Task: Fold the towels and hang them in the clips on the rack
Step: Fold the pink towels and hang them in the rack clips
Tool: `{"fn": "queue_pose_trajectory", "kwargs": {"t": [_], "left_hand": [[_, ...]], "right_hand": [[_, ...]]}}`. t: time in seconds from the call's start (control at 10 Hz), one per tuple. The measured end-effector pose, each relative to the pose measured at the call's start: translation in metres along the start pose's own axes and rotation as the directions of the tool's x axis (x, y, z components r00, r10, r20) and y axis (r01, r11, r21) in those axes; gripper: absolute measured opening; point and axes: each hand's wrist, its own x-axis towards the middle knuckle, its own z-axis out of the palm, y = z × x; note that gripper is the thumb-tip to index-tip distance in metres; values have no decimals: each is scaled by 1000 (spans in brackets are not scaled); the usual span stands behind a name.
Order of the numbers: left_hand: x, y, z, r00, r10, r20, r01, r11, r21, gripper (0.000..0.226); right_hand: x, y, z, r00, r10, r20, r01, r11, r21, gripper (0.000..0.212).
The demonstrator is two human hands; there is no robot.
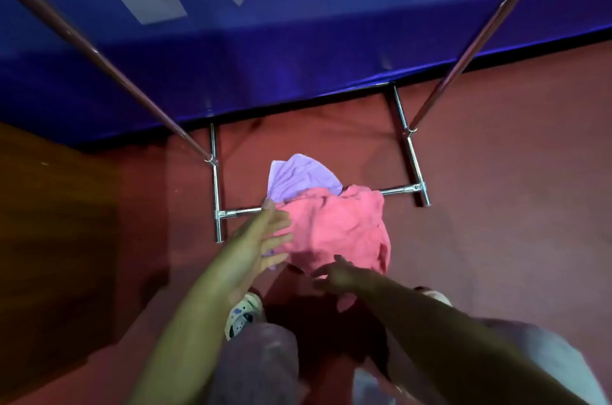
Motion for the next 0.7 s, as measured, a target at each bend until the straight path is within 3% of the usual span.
{"fn": "queue_pose_trajectory", "kwargs": {"t": [0.1,0.2,0.3,0.4,0.5,0.6,0.7], "left_hand": [[16,-19,-9,999,-1,-34,1,1000,-24,67],[12,-35,-18,999,-6,-36,5,1000,-10,61],[8,-43,-23,999,2,-54,-2,1000,-5,57],[2,-47,-30,997,-25,-74,25,1000,-6,54],[-3,-46,-33,996,-32,-85,31,999,-13,43],[-14,-47,-32,989,7,-149,-1,999,42,22],[-33,-51,-18,975,52,-217,-19,988,150,10]], "right_hand": [[32,-11,19,1000,9,8,-11,957,290,65],[56,-19,25,1000,8,-24,7,807,590,76],[75,-21,28,980,135,-144,-56,889,455,44],[63,-23,23,966,146,-212,-42,902,431,40],[49,-15,6,964,55,-260,81,871,484,39],[9,-19,-12,989,21,-146,86,719,690,19],[-47,-31,-26,976,-146,-162,216,566,796,22]]}}
